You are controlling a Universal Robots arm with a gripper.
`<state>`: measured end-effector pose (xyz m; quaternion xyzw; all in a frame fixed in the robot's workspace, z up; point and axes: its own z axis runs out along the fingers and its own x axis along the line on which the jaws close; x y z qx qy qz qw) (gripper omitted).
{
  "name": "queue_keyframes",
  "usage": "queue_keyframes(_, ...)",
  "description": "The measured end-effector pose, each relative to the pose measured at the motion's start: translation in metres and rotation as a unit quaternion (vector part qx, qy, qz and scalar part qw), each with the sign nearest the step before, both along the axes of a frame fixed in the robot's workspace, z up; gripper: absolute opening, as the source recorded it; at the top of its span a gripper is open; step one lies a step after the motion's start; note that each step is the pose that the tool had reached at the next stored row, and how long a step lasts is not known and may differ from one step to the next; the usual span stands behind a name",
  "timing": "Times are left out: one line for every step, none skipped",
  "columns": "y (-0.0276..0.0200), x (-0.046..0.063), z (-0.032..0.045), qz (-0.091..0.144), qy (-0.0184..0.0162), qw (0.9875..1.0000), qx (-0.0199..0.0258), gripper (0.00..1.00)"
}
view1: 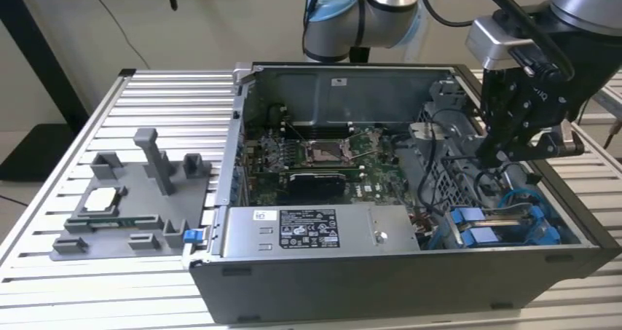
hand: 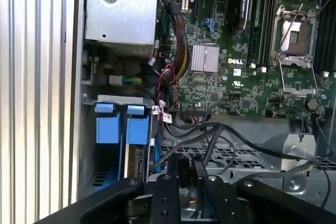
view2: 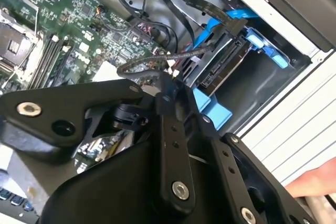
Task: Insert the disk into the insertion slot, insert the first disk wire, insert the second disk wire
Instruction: 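Insert the first disk wire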
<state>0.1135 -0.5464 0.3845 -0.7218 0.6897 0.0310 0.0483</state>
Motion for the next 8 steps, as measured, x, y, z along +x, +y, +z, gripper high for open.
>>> queue_keyframes(-0.0001,0.0000,-0.0001,0.000,-0.0001,1.0000,0.0001,0.00)
queue_keyframes(-0.0001,0.0000,-0.0001,0.000,-0.0001,1.0000,0.0001,0.00)
queue_keyframes(-0.0001,0.0000,-0.0001,0.000,-0.0002,1.0000,0.0001,0.00)
queue_keyframes(-0.0001,0.0000,-0.0002,0.000,-0.0002,1.0000,0.0000,0.00)
queue_keyframes(-0.0003,0.0000,-0.0004,0.000,-0.0001,1.0000,0.0002,0.00)
queue_keyframes(-0.0005,0.0002,-0.0003,0.000,-0.0001,1.0000,0.0001,0.00)
queue_keyframes(-0.0007,0.0004,-0.0003,0.000,-0.0001,1.0000,0.0001,0.00)
queue_keyframes(-0.0009,0.0005,-0.0004,0.000,-0.0001,1.0000,0.0000,0.00)
